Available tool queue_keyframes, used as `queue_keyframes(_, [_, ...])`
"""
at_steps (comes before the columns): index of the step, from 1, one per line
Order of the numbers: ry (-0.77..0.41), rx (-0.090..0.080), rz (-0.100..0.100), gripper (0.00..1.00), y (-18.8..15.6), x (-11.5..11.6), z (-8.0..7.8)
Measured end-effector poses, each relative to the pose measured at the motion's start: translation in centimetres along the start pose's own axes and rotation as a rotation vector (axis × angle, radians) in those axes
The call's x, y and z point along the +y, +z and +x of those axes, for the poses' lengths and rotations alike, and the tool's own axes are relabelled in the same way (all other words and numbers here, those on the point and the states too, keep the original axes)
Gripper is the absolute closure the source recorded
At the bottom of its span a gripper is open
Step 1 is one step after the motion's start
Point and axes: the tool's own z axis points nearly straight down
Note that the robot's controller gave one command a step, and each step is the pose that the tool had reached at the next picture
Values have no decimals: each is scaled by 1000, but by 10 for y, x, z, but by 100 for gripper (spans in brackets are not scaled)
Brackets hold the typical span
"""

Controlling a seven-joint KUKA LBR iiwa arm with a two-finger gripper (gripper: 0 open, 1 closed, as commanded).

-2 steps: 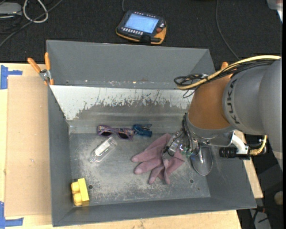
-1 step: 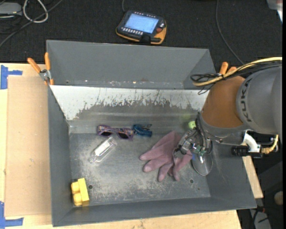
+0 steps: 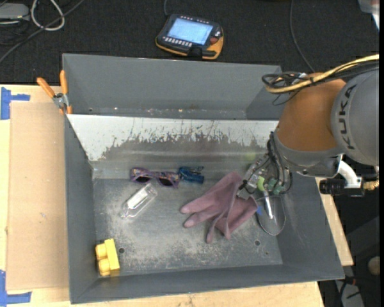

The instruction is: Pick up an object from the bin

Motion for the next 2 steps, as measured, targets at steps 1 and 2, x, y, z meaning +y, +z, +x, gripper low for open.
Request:
queue_keyframes(1, [-4,-12,-9,100,-22,4,-1])
queue_keyframes(2, [-19,-2,-1,100,19,-1,1])
